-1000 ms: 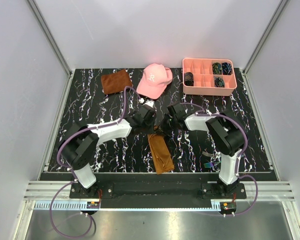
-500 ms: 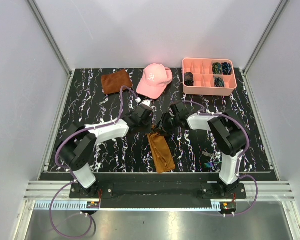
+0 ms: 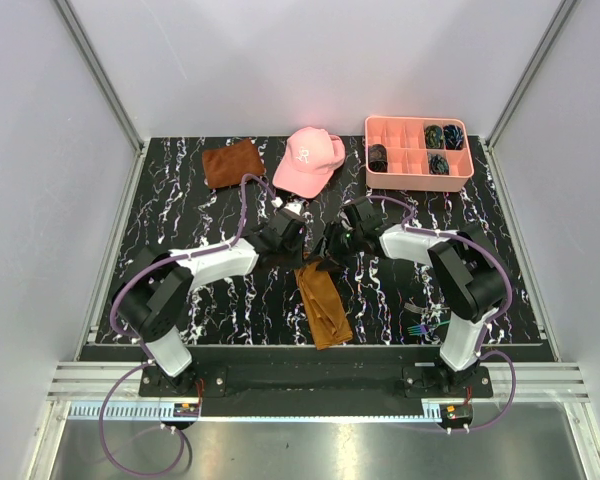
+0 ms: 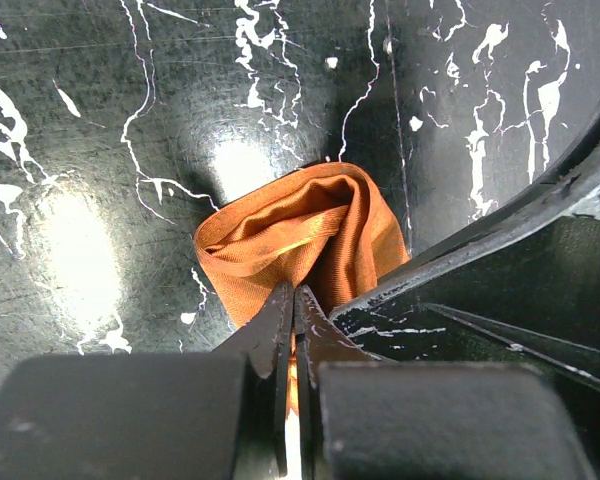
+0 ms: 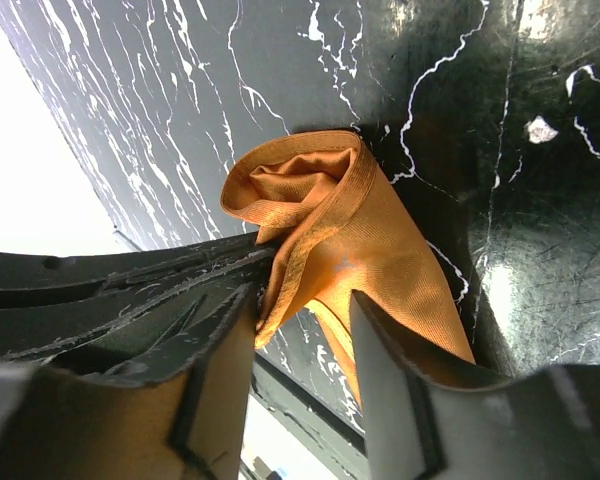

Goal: Fold the napkin into a case and place the utensils inside
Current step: Grasp the top corner of the smaller rectangle folded napkin from the folded napkin.

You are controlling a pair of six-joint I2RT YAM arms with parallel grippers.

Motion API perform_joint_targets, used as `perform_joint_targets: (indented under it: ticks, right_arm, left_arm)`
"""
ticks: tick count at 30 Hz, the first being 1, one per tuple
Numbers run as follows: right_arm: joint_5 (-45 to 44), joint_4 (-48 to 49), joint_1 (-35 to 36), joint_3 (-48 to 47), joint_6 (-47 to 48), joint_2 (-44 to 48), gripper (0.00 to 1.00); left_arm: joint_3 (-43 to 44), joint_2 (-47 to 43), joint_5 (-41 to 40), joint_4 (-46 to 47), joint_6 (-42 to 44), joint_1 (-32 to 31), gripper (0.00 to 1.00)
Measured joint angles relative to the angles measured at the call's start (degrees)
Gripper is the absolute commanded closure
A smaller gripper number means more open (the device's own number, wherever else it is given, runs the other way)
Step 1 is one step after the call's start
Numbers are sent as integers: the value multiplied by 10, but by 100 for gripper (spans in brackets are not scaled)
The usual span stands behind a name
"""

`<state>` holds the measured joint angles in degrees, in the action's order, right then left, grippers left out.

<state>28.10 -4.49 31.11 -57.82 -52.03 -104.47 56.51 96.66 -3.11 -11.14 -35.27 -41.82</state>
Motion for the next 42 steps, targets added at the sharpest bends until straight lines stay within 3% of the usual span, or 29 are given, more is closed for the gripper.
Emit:
perform_joint_targets:
  ticks: [1,4,11,21,23,24,27,31,39,42]
  right_arm:
    - [0,-1,0,0,2,0,64]
    - [3,-2,0,0,10,0,80]
    - [17,7,0,-1,1,-13,100]
    - [46,78,0,-8,-103,-76,100]
    - [46,85,0,-11,-121,-84,93]
    - [46,86,0,-11,-129,-85,83]
    - [45,91,0,-11,-135,-85,70]
    - [39,76,0,-5,-117,-65,62]
    - [29,51,0,5,-72,-6,61]
    - [30,44,0,8,-62,-5,66]
  left_arm:
    - [0,-1,0,0,0,0,100]
    - [0,-3,3,0,-2,0,100]
    - [-3,-13,13,1,-4,0,100]
    - [-38,-26,34,20,-18,1,100]
    - [-47,-26,34,27,-21,1,100]
    - [-49,-26,34,29,-22,2,100]
    - [-50,-31,31,31,-23,2,100]
    - [-51,-45,27,29,-23,2,100]
    - [-52,-47,26,19,-24,2,100]
    - [-52,-47,26,17,-24,3,100]
